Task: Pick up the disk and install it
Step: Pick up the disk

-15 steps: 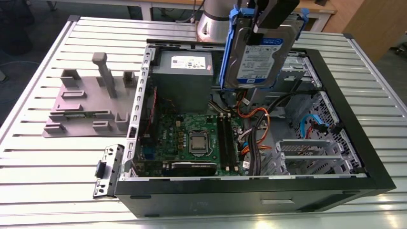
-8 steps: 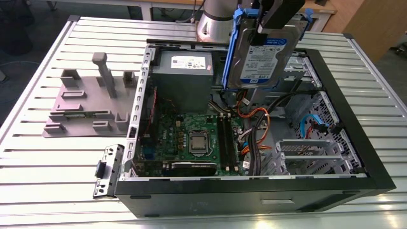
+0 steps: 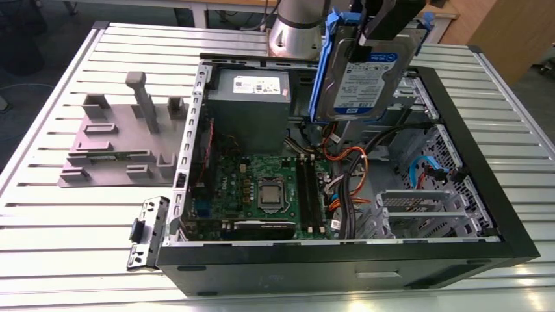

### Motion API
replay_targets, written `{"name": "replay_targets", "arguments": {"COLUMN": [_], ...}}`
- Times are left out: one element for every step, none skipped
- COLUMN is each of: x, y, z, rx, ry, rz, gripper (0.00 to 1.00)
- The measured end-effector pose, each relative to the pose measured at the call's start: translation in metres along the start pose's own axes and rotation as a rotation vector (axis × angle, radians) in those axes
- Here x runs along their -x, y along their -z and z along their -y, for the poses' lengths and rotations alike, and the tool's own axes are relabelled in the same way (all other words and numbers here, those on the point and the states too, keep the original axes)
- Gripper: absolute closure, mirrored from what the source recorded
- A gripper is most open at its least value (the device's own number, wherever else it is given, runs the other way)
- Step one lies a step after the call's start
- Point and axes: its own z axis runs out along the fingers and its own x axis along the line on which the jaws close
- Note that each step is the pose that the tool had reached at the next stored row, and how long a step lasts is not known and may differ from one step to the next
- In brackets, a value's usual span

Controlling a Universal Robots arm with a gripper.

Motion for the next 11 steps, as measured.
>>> {"name": "replay_targets", "arguments": {"x": [0.0,-0.0001,-0.0001,-0.0002,-0.0002,-0.0002,-0.0003,-0.0003,-0.0004,-0.0004,-0.0004], "y": [0.0,0.0001,0.0001,0.0002,0.0002,0.0002,0.0002,0.0003,0.0003,0.0003,0.0004], "z": [0.001,0.002,0.0031,0.0041,0.0051,0.0063,0.0074,0.0084,0.0096,0.0107,0.0118], "rx": [0.0,0.0,0.0,0.0,0.0,0.0,0.0,0.0,0.0,0.0,0.0], "ry": [0.0,0.0,0.0,0.0,0.0,0.0,0.0,0.0,0.0,0.0,0.0], "rz": [0.0,0.0,-0.0001,0.0,0.0,0.0,0.0,0.0,0.0,0.0,0.0], "gripper": [0.64,0.64,0.64,0.64,0.64,0.64,0.64,0.64,0.64,0.64,0.64]}}
